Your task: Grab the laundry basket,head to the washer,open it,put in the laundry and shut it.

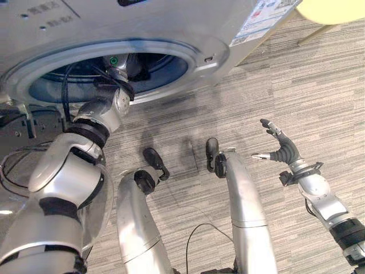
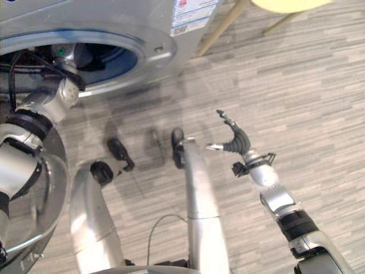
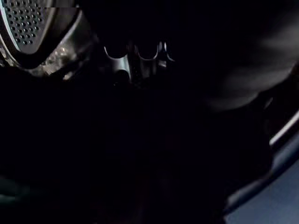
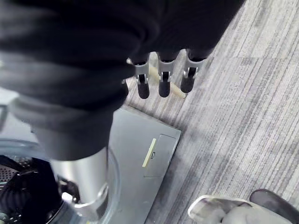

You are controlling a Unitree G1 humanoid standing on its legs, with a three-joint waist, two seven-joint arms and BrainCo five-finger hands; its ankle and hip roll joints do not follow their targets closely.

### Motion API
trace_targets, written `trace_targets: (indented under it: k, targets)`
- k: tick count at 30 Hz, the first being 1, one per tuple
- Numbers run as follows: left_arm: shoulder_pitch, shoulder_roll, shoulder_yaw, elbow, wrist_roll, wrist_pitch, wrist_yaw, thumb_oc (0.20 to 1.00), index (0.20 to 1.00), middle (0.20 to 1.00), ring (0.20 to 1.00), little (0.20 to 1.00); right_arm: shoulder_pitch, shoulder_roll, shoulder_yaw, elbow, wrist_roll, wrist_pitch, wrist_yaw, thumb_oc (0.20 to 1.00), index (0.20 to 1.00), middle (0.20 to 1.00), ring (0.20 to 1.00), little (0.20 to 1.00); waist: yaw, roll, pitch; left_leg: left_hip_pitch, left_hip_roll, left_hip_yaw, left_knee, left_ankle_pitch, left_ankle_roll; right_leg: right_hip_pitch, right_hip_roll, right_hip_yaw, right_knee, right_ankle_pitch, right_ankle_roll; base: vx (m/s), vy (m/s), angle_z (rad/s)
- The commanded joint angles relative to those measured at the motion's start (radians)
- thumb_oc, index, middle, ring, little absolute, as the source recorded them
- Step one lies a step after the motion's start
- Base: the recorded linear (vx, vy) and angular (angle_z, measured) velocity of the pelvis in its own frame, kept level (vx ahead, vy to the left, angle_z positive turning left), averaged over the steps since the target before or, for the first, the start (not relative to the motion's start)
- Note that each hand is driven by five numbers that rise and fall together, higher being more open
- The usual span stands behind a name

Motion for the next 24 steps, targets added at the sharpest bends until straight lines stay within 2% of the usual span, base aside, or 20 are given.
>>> trace_targets:
  k: [1,2,3,5,6,10,13,20,22,24]
  targets:
    - [-0.040,0.004,0.222,-0.008,-0.327,-0.074,0.170,0.200,0.200,0.200,0.200,0.200,0.035,0.051,-0.023,-0.060,0.004,-0.056,-0.036,1.000,1.000,1.000,1.000,1.000,-0.004,0.025,-0.015,0.090,0.012,-0.065,-0.105,0.002,-0.042,0.069,0.011,0.033,-0.158,-0.004,0.047,-0.06,-0.008,0.11]
    - [-0.037,0.006,0.225,-0.009,-0.330,-0.074,0.170,0.200,0.200,0.200,0.200,0.200,0.033,0.050,-0.021,-0.059,0.004,-0.056,-0.037,1.000,1.000,1.000,1.000,1.000,-0.006,0.025,-0.013,0.094,0.012,-0.064,-0.109,0.004,-0.042,0.072,0.010,0.033,-0.161,-0.002,0.047,-0.03,0.012,0.18]
    - [-0.074,0.025,0.290,-0.041,-0.425,-0.087,0.231,0.200,0.200,0.200,0.200,0.200,0.033,0.054,-0.020,-0.053,0.005,-0.047,-0.045,1.000,1.000,1.000,1.000,1.000,-0.008,0.024,-0.027,0.109,0.011,-0.056,-0.141,0.013,-0.051,0.087,0.010,0.033,-0.192,0.006,0.050,-0.02,0.014,0.13]
    - [-0.090,0.031,0.305,-0.057,-0.451,-0.090,0.248,0.206,0.206,0.206,0.206,0.206,0.029,0.052,-0.018,-0.052,0.008,-0.045,-0.043,1.000,1.000,1.000,1.000,1.000,-0.010,0.025,-0.032,0.117,0.011,-0.051,-0.154,0.019,-0.055,0.096,0.010,0.033,-0.205,0.011,0.052,-0.01,0.013,0.03]
    - [-0.109,0.038,0.314,-0.067,-0.473,-0.093,0.257,1.000,1.000,1.000,1.000,1.000,0.028,0.052,-0.017,-0.051,0.012,-0.042,-0.042,1.000,1.000,1.000,1.000,1.000,-0.012,0.026,-0.038,0.122,0.013,-0.049,-0.167,0.022,-0.059,0.102,0.008,0.031,-0.219,0.014,0.055,-0.02,0.057,0.01]
    - [-0.163,0.088,0.263,-0.060,-0.486,-0.100,0.207,1.000,1.000,1.000,1.000,1.000,0.012,0.027,-0.014,-0.047,0.040,-0.033,-0.015,1.000,1.000,1.000,1.000,1.000,-0.015,0.032,-0.054,0.142,0.015,-0.039,-0.204,0.042,-0.067,0.124,0.009,0.028,-0.254,0.035,0.066,-0.02,0.046,-0.02]
    - [-0.135,0.085,0.260,-0.094,-0.490,-0.111,0.162,1.000,1.000,1.000,1.000,1.000,0.016,0.017,-0.015,-0.056,0.044,-0.027,0.005,1.000,1.000,1.000,1.000,1.000,-0.013,0.036,-0.064,0.164,0.015,-0.032,-0.230,0.052,-0.071,0.145,0.005,0.025,-0.276,0.040,0.070,-0.01,0.032,-0.02]
    - [0.024,0.023,0.289,-0.149,-0.467,-0.133,0.068,1.000,1.000,1.000,1.000,1.000,0.017,0.028,-0.032,-0.054,0.018,-0.018,0.005,1.000,1.000,1.000,1.000,1.000,-0.003,0.032,-0.074,0.209,0.004,-0.021,-0.285,0.069,-0.074,0.190,-0.009,0.024,-0.314,0.055,0.075,-0.01,0.006,0.01]
    - [0.160,-0.023,0.339,-0.222,-0.462,-0.146,0.034,1.000,1.000,1.000,1.000,1.000,0.023,0.054,-0.038,-0.032,0.002,-0.011,-0.010,1.000,1.000,1.000,1.000,1.000,0.012,0.031,-0.077,0.244,0.000,-0.018,-0.311,0.077,-0.075,0.225,-0.019,0.017,-0.334,0.063,0.078,-0.04,0.012,0.05]
    - [0.169,-0.023,0.344,-0.228,-0.461,-0.144,0.034,1.000,1.000,1.000,1.000,1.000,0.025,0.052,-0.035,-0.031,0.002,-0.011,-0.011,1.000,1.000,1.000,1.000,1.000,0.010,0.032,-0.078,0.248,0.000,-0.017,-0.313,0.078,-0.075,0.229,-0.019,0.017,-0.337,0.064,0.078,-0.02,0.005,0.10]
